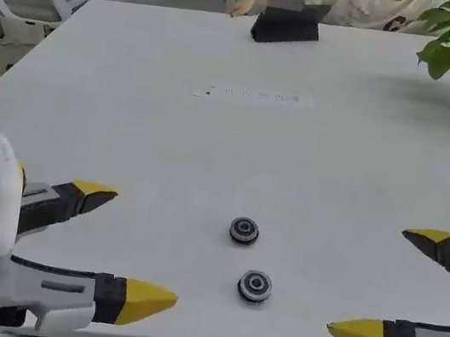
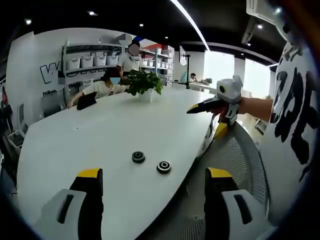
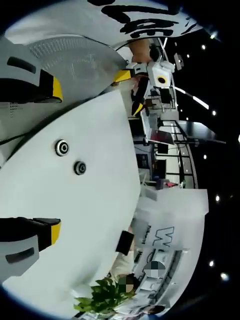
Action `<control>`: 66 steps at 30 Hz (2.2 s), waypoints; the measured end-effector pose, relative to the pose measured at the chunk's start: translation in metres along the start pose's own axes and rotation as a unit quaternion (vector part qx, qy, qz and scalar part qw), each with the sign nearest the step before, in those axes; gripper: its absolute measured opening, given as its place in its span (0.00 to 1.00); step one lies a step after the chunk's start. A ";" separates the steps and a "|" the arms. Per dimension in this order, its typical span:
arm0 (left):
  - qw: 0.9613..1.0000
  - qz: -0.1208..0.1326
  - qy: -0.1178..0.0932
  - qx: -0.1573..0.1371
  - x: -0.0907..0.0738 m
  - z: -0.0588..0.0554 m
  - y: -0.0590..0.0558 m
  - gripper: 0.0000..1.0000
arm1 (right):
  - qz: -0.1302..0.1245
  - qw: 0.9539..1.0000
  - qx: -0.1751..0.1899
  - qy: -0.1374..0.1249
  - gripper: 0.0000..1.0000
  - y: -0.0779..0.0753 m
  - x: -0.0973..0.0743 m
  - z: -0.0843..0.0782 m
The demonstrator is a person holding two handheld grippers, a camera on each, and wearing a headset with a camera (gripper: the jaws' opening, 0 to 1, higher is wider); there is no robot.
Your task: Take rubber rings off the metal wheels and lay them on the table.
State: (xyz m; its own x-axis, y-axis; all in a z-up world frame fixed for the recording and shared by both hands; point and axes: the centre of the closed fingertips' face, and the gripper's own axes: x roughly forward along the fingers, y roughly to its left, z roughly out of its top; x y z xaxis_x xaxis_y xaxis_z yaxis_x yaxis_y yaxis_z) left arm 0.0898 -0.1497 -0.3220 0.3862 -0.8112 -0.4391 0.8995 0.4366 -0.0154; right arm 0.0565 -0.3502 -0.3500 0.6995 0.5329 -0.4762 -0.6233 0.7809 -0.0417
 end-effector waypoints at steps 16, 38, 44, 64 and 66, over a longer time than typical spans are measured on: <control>1.000 -0.002 0.000 0.003 0.006 0.003 0.002 0.82 | 0.005 1.000 -0.017 0.003 0.96 -0.001 0.004 0.002; 1.000 -0.009 0.010 0.021 0.020 0.003 0.008 0.82 | 0.013 1.000 -0.020 -0.012 0.95 -0.003 0.014 0.009; 0.999 -0.013 0.016 0.026 0.026 0.000 0.008 0.82 | 0.018 1.000 -0.021 -0.014 0.94 -0.004 0.020 0.010; 0.998 -0.028 0.030 0.037 0.045 -0.006 0.009 0.81 | 0.030 0.999 -0.023 -0.003 0.90 -0.007 0.039 -0.001; 0.998 -0.029 0.032 0.039 0.047 -0.007 0.010 0.81 | 0.029 0.999 -0.022 -0.003 0.90 -0.008 0.040 -0.003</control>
State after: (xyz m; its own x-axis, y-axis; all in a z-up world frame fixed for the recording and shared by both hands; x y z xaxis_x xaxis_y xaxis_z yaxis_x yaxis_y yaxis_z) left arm 0.1152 -0.1811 -0.3492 0.3206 -0.8071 -0.4957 0.9344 0.3552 0.0259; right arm 0.0886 -0.3356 -0.3711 0.6634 0.5787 -0.4744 -0.6777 0.7335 -0.0529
